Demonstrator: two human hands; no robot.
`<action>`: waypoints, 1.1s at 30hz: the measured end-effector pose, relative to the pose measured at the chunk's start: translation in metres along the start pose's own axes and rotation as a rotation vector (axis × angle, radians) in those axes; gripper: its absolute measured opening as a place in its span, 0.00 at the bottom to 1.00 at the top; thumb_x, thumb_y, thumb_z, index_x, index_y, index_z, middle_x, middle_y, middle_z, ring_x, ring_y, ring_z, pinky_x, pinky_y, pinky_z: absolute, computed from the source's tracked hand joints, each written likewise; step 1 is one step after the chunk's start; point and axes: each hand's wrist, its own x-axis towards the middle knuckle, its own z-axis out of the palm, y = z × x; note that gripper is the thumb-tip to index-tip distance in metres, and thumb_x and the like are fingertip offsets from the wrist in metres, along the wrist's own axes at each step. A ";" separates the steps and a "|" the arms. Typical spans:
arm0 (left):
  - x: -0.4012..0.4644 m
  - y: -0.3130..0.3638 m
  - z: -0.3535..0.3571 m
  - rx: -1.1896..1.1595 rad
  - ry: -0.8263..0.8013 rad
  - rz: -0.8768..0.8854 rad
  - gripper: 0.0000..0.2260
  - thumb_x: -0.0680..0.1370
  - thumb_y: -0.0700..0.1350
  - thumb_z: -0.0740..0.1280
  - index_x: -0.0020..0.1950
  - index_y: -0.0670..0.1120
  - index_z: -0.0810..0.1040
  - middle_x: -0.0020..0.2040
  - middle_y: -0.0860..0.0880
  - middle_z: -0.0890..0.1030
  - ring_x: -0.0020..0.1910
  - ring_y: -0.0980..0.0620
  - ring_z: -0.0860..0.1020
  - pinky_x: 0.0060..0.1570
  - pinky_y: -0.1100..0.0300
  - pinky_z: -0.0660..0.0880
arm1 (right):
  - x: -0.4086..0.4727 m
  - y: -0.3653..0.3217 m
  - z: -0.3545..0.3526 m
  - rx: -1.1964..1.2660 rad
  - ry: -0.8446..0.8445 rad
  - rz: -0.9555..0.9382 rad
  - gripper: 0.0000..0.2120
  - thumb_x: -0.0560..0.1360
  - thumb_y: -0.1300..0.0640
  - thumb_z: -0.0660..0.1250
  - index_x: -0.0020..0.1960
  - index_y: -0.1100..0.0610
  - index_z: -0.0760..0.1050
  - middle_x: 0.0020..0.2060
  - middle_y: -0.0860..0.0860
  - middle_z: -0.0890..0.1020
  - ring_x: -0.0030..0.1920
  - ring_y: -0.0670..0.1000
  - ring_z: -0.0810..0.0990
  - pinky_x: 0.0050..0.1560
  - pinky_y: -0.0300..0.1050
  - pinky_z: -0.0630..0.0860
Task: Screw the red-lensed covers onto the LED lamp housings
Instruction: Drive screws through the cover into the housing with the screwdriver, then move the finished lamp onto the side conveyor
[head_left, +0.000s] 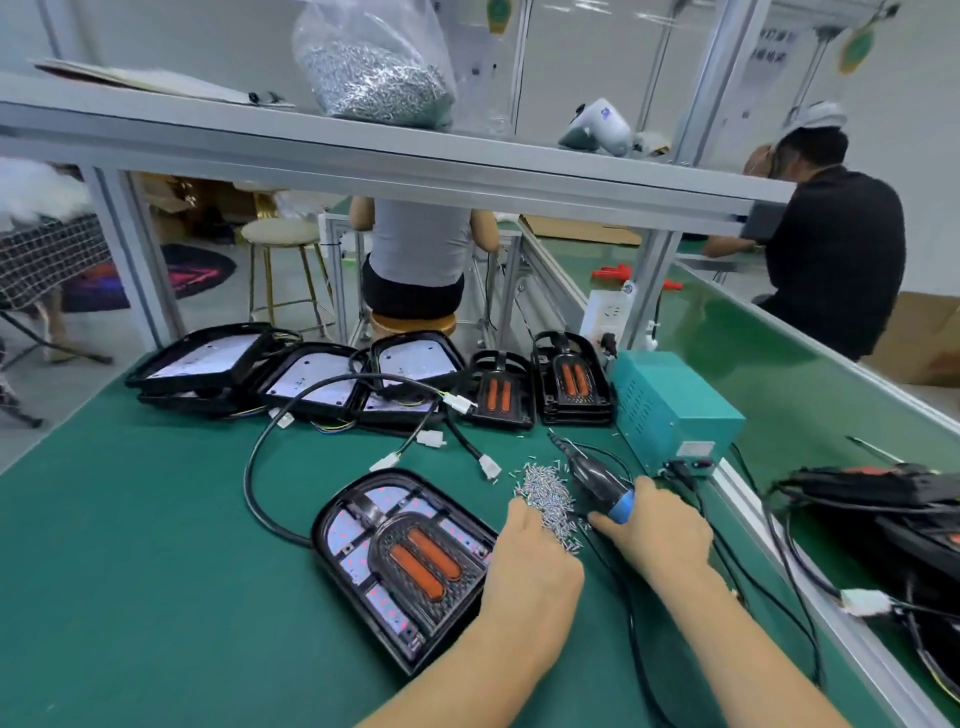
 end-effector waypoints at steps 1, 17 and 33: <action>-0.001 -0.001 -0.001 0.006 0.001 -0.007 0.10 0.76 0.39 0.62 0.54 0.41 0.79 0.54 0.38 0.76 0.58 0.41 0.67 0.69 0.42 0.51 | 0.000 0.000 0.001 -0.032 0.012 -0.008 0.29 0.71 0.29 0.63 0.56 0.53 0.68 0.54 0.50 0.80 0.55 0.53 0.81 0.48 0.44 0.71; -0.083 -0.140 0.040 -0.851 0.508 -1.007 0.15 0.77 0.49 0.66 0.63 0.48 0.76 0.67 0.50 0.73 0.68 0.47 0.64 0.63 0.49 0.60 | -0.027 -0.067 -0.041 0.230 0.208 -0.350 0.27 0.78 0.42 0.62 0.72 0.55 0.68 0.69 0.52 0.70 0.69 0.53 0.68 0.68 0.51 0.61; -0.068 -0.233 0.091 -1.171 0.340 -1.200 0.28 0.75 0.40 0.67 0.73 0.43 0.61 0.62 0.44 0.78 0.62 0.41 0.73 0.65 0.47 0.66 | -0.063 -0.117 -0.030 0.912 -0.848 -0.337 0.11 0.64 0.52 0.81 0.39 0.51 0.79 0.33 0.45 0.82 0.33 0.45 0.78 0.35 0.37 0.72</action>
